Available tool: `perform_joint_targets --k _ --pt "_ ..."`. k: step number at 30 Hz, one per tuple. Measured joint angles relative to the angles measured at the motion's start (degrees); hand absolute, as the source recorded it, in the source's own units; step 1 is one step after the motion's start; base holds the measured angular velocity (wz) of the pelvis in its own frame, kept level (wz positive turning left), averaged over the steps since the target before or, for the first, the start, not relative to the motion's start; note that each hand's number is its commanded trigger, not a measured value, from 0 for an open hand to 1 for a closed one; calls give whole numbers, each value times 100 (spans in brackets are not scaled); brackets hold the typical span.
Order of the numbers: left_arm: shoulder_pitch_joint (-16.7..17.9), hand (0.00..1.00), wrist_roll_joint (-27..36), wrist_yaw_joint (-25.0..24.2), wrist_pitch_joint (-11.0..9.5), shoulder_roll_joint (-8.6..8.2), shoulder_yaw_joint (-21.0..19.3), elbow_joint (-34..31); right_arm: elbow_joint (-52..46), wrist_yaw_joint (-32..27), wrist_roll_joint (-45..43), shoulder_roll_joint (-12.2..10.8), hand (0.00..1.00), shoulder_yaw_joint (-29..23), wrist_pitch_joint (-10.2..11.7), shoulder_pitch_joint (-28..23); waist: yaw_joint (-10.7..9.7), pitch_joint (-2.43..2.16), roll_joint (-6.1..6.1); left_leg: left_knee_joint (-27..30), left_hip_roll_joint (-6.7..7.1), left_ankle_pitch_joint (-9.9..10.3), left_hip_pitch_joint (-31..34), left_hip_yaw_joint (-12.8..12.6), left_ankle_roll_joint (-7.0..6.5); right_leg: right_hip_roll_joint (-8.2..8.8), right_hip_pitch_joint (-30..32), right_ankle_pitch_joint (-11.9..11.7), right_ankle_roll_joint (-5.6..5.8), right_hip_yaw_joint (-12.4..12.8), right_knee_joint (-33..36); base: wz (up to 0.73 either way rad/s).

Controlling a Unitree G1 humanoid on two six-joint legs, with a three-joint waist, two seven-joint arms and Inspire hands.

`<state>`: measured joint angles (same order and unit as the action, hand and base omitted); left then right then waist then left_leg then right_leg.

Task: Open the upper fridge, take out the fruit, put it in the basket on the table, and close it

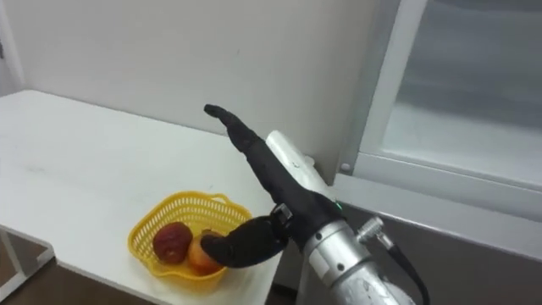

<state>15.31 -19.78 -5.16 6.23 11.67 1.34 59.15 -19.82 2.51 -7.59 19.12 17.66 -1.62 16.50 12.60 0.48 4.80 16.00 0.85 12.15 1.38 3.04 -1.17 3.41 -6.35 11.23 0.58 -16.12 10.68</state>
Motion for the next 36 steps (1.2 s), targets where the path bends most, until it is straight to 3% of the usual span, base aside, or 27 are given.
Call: perform_joint_targets --k 4,6,11,16,21,24,29,33,36 --pt "-3 0 56 7 -98 0 0 109 -272 9 31 -142 0 -99 189 -404 -215 4 -77 -72 -15 4 -98 -116 -1 -6 -47 0 0 56 -5 -15" --pt "-32 0 55 -3 -160 -16 4 157 -377 16 18 -192 0 -160 316 -680 -330 -28 -136 -93 -19 4 -88 -209 -2 -16 17 -3 -5 168 7 -21" --pt "-46 0 64 5 -194 -35 51 201 -377 136 -116 -211 0 -235 356 -1243 -609 -70 -244 -159 -30 1 -128 -348 -5 -23 71 -21 -31 327 9 -18" --pt "-84 0 180 75 -334 -134 122 479 -400 141 -6 -354 0 -640 533 -1388 -913 -51 -330 -210 -60 11 -190 -480 -12 -36 85 -23 -35 495 10 -15" --pt "-102 0 219 35 -529 -174 131 654 -667 158 7 -487 0 -929 852 -1901 -1068 -55 -381 -245 -106 13 -206 -573 -5 -63 132 -29 -44 547 9 -9" --pt "-100 0 235 -7 -564 -175 343 704 -768 151 31 -594 0 -1006 888 -2201 -1117 -69 -437 -260 -104 13 -271 -641 -6 -71 138 -31 -48 678 15 -14" --pt "-16 0 236 25 -629 -180 335 759 -848 133 67 -611 0 -1268 1011 -2440 -1311 -70 -475 -368 -115 13 -305 -791 -5 -90 201 -31 -48 811 49 -16" --pt "17 0 231 55 -688 -189 327 783 -971 -101 157 -852 0 -1757 1124 -2680 -1422 -80 -456 -393 -142 14 -332 -918 -3 -105 248 -38 -58 874 54 -14" --pt "61 0 305 56 -721 -189 328 778 -991 -324 328 -950 0 -1809 1243 -2954 -1506 -86 -474 -447 -143 17 -408 -967 1 -114 233 -38 -58 937 54 -13"
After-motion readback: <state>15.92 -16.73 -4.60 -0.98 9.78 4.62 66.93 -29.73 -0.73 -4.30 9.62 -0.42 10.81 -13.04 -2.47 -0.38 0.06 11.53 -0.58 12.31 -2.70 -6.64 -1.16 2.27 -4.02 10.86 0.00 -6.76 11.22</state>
